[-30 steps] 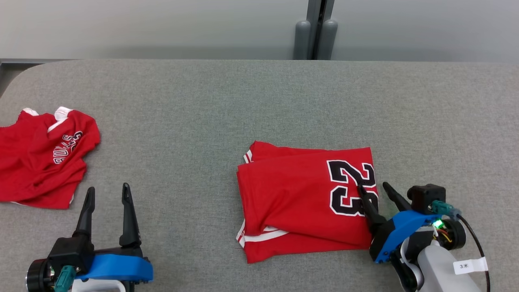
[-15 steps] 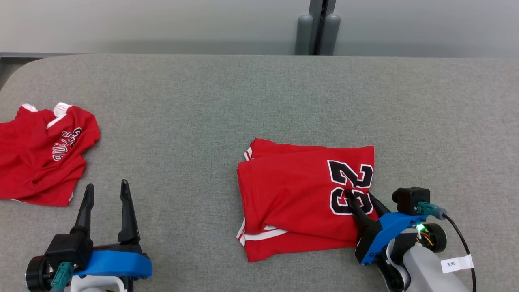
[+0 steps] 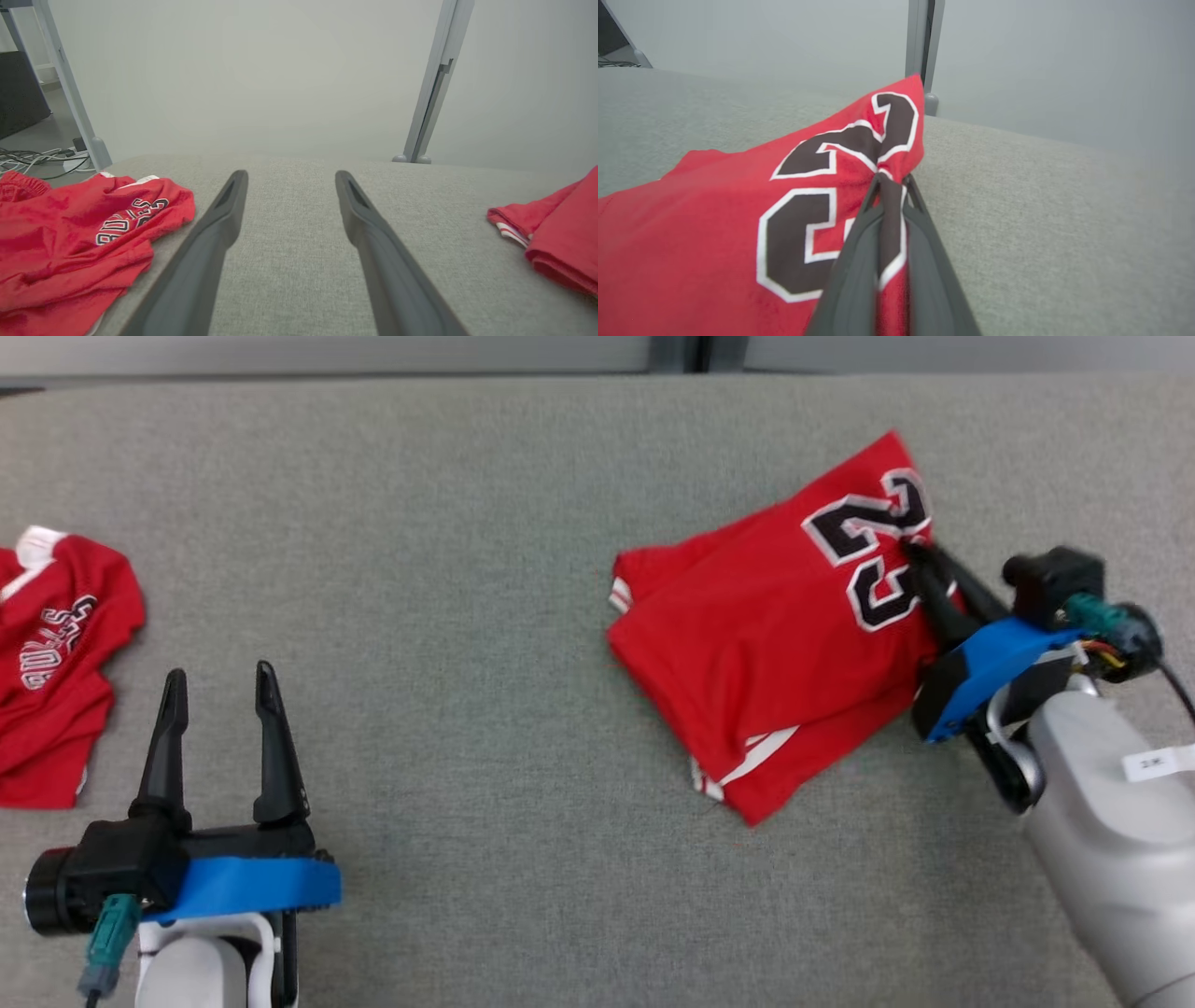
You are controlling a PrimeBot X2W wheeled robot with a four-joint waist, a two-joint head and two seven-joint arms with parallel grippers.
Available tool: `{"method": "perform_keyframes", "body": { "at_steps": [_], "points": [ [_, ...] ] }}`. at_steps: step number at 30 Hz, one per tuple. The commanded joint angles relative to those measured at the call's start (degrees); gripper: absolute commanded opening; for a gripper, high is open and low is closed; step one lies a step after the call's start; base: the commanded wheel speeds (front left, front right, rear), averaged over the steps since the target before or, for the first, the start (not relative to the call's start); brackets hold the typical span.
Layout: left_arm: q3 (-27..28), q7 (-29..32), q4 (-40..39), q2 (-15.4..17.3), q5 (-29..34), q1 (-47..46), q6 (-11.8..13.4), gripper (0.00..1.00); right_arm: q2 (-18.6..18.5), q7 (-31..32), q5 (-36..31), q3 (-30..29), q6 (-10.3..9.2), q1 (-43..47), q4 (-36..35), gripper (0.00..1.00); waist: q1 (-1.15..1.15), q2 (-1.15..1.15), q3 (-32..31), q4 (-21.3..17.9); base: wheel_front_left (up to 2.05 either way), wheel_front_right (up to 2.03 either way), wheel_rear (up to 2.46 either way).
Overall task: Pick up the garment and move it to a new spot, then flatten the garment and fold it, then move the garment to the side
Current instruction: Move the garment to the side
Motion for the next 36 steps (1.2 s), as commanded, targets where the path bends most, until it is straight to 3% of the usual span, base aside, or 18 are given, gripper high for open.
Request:
{"method": "perform_keyframes", "body": {
  "at_steps": [1,7,14,22,27,28,29,30,36],
  "points": [
    [-0.5,-0.3,-1.3,-0.1,0.4,-2.1,-0.3,1.00,-2.4,0.1,0.0,-0.1,0.01,-3.0,0.3,0.00,-0.01,0.00,2.6,0.4,0.00,0.00,0.00],
    [-0.4,-0.3,-5.9,0.2,1.8,-6.2,-0.3,1.00,-11.0,0.5,1.0,-1.4,0.01,-11.3,-0.3,0.00,-0.01,0.00,9.6,-2.2,0.00,0.00,0.00],
    [0.2,-0.3,-11.7,2.6,3.6,-8.2,-0.2,1.00,-18.9,1.2,3.6,-3.0,-0.01,-18.3,-1.5,0.00,-0.01,0.00,16.5,-8.5,0.00,0.00,0.00],
    [1.1,-0.3,-16.2,5.0,4.6,-7.8,0.0,1.00,-23.8,3.0,4.5,-2.6,0.00,-22.5,-1.0,0.00,-0.01,0.00,19.3,-12.9,0.00,0.00,0.00],
    [1.0,-0.3,-17.1,5.3,4.6,-7.3,0.2,1.00,-23.3,5.1,4.0,-1.6,0.00,-24.9,1.4,0.00,-0.01,0.00,19.8,-13.4,0.00,0.00,0.00],
    [1.0,-0.3,-17.2,5.3,4.4,-7.1,0.3,1.00,-23.2,5.2,3.4,-1.5,0.00,-25.4,2.0,0.13,-0.01,0.00,19.9,-13.4,0.00,0.00,0.00],
    [1.0,-0.3,-17.2,5.3,4.3,-7.0,0.4,1.00,-23.0,4.7,3.1,-1.4,0.00,-26.0,2.5,0.89,-0.01,0.00,19.9,-13.3,0.00,0.00,0.00],
    [1.1,-0.3,-17.2,5.1,4.1,-6.8,0.5,1.00,-22.6,4.3,3.1,-1.6,0.00,-26.5,3.1,1.00,-0.01,0.00,19.9,-13.2,0.00,0.00,0.00],
    [1.1,-0.3,-15.5,4.5,3.3,-5.9,0.9,1.00,-21.9,2.1,0.9,-1.8,0.00,-27.3,7.5,1.00,-0.01,0.00,18.2,-11.8,0.00,0.00,0.00]
  ]
}}
